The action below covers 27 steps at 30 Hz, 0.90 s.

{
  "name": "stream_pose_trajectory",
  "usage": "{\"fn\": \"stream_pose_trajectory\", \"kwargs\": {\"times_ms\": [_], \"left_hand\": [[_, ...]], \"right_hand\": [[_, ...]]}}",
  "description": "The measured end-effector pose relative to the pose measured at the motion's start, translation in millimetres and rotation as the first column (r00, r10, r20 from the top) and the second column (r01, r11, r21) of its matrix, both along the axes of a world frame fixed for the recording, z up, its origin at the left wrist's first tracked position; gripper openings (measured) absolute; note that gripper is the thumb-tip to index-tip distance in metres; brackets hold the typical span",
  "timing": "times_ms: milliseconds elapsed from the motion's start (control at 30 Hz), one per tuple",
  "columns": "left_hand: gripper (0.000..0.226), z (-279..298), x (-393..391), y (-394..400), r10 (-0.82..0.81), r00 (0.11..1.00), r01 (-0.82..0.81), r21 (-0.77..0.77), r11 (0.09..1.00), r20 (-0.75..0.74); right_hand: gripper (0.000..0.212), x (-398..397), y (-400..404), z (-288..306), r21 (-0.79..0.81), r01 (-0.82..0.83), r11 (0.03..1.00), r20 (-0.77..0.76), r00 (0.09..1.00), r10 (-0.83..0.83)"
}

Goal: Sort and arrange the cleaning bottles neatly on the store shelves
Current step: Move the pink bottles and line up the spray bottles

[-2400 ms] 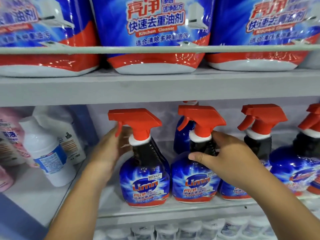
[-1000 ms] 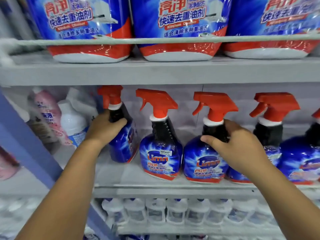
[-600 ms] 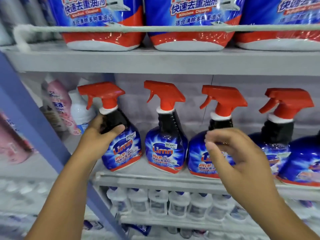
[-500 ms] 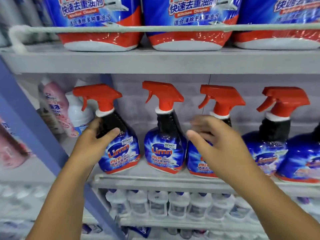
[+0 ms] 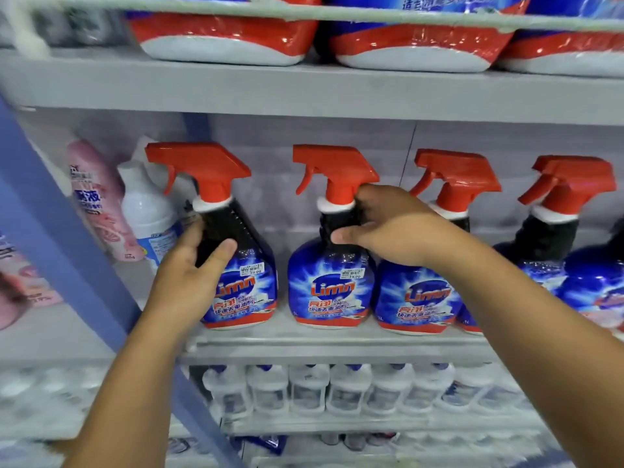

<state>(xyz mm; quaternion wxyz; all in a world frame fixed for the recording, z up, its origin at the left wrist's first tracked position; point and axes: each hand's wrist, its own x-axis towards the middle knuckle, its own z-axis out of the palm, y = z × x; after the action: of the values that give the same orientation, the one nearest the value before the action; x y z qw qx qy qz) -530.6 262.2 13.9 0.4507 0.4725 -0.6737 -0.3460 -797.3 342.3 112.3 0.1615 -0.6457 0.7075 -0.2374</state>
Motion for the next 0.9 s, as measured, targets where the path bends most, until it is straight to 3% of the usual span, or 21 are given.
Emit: {"fn": "stream_pose_trajectory", "kwargs": {"times_ms": [200,333,633,900], "left_hand": [[0.022,5,1,11,-0.072,0.997,0.072,0.014,0.997,0.035],[0.039,2,2,12,-0.135,0.991,0.134,0.019,0.991,0.024],[0.038,4,-2,9,-0.15,0.988,0.15,0.018,0.989,0.045],[0.038,7,-1,13,-0.153,0.988,0.152,0.03,0.988,0.032]], "right_hand": [[0.041,-5,5,-6,0.013,-0.005,1.0,0.026,1.0,0.005],[0.043,-7,4,-12,-0.014,-0.008,1.0,0.079,0.997,0.009],[0.043,-7,6,-11,-0.008,-0.018,1.0,0.111,0.994,0.019],[0.043,-6,10,-9,-0.014,-0.052,0.999,0.054,0.997,0.053]]}}
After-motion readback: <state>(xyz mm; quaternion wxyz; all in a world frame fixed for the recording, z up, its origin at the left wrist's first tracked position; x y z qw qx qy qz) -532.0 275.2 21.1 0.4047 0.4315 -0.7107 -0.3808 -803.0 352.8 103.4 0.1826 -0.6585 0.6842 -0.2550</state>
